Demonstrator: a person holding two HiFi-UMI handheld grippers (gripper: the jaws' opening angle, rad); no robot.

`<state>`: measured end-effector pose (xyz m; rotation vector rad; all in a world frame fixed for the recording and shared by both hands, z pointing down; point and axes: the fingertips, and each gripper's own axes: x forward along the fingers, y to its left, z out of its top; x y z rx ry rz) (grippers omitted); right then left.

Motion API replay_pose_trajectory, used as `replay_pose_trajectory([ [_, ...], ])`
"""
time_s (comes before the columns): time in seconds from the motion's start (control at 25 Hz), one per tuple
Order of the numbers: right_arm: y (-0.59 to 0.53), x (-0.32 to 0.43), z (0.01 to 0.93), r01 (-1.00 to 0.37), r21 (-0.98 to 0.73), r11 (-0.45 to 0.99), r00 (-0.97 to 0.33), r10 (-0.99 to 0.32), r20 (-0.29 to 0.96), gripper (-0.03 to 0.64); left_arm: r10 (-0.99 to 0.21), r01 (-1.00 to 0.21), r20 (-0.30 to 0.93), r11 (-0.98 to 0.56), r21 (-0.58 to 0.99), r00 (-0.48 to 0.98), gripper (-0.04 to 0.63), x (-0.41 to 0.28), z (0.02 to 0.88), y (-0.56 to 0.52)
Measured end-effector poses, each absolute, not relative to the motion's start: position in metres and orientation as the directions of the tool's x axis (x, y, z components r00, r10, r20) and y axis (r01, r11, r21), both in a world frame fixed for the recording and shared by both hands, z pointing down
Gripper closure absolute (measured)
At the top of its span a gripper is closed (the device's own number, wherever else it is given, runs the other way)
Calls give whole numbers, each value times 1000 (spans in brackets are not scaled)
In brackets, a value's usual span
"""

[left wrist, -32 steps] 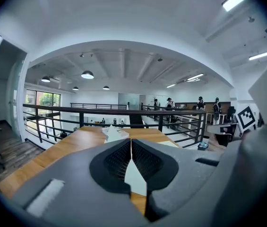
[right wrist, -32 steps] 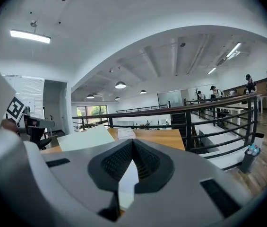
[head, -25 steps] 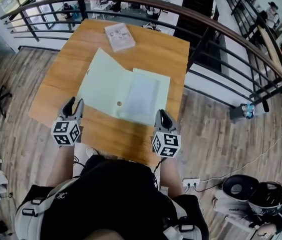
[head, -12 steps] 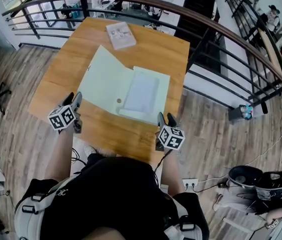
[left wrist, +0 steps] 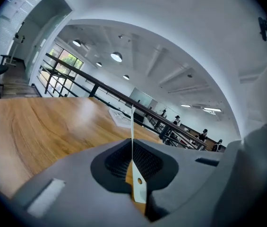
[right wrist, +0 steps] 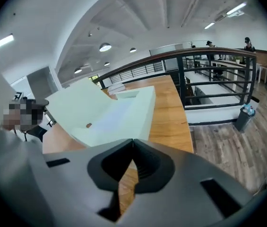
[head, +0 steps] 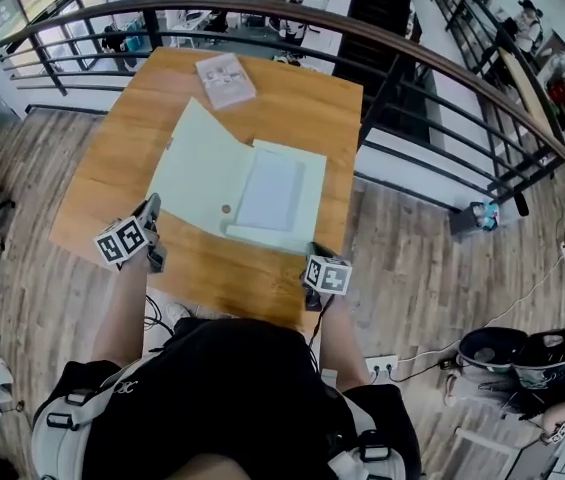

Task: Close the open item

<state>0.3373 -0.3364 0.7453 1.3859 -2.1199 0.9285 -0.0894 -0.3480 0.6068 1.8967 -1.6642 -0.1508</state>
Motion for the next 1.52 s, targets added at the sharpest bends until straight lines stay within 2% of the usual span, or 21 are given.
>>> replay_pose_trajectory([
  [0.16,-331,327,744,-898,-316,306,-439,-590,677,609,-926,-920,261,-170,353,272,591,-65,584,-350],
  [0.36,-330,323,746,-885,-369,284,-465,-597,654,609,-885,-913,246,-346,217,394,591,-15,566,-344],
  [0.72,-329,307,747,-868,-360,341,-495,-563,662,609,-736,-776,335,-631,-24,588,588,94,563,-330],
  [1.16,-323,298,746,-865,-370,340,-502,-557,662,609,-523,-584,473,-812,-23,709,569,175,613,-307],
  [1.52,-331,299,748,-860,-391,328,-510,-556,656,609,-409,-493,621,-869,-42,668,555,231,682,-300],
])
